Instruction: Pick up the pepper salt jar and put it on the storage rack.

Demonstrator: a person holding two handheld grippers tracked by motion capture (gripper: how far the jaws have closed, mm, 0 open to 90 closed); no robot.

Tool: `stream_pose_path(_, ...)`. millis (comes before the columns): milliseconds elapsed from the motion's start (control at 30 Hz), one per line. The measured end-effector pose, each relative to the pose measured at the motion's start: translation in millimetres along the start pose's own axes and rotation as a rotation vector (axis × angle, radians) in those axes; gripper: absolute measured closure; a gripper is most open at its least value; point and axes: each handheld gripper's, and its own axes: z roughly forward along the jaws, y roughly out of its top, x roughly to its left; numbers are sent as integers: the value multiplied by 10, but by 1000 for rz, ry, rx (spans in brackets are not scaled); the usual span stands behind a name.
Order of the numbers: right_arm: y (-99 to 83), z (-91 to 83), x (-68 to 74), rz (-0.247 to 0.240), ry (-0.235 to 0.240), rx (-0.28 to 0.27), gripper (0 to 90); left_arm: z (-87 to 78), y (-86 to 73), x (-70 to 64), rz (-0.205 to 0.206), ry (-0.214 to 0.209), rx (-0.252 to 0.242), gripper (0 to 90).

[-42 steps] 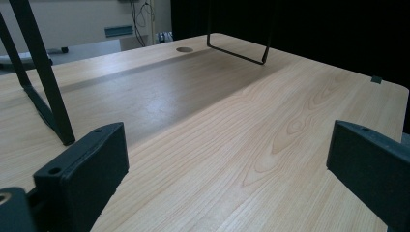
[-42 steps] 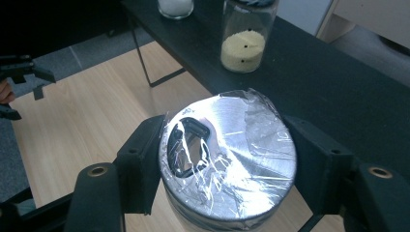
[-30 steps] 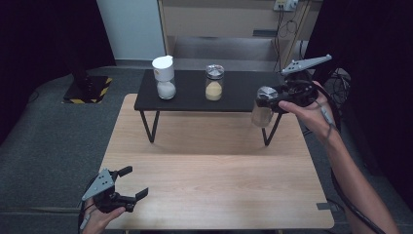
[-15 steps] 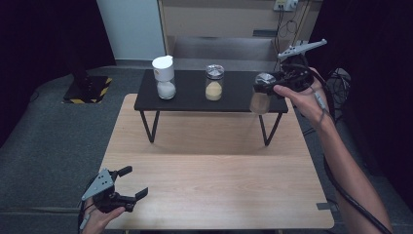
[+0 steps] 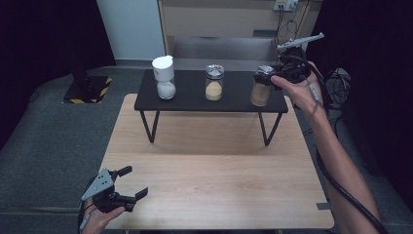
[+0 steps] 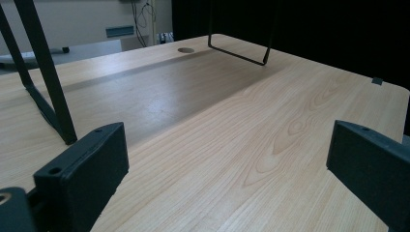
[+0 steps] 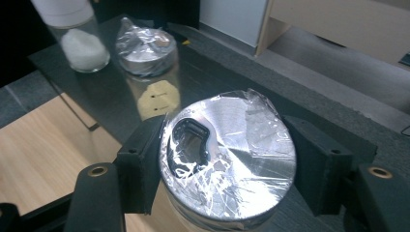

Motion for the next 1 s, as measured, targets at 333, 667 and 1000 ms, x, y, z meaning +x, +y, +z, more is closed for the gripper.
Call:
stream_pose_path(333, 26, 116, -78, 40, -58, -6, 350, -3, -9, 5, -4, 0, -6, 0)
stream_pose_path(667, 11, 222, -115, 64, -96, -10, 350, -4, -11, 7, -6, 2, -6, 0)
stream_pose_path(1000, -15, 327, -162, 75, -97, 2, 350, -7, -12, 10, -7, 4, -5, 0)
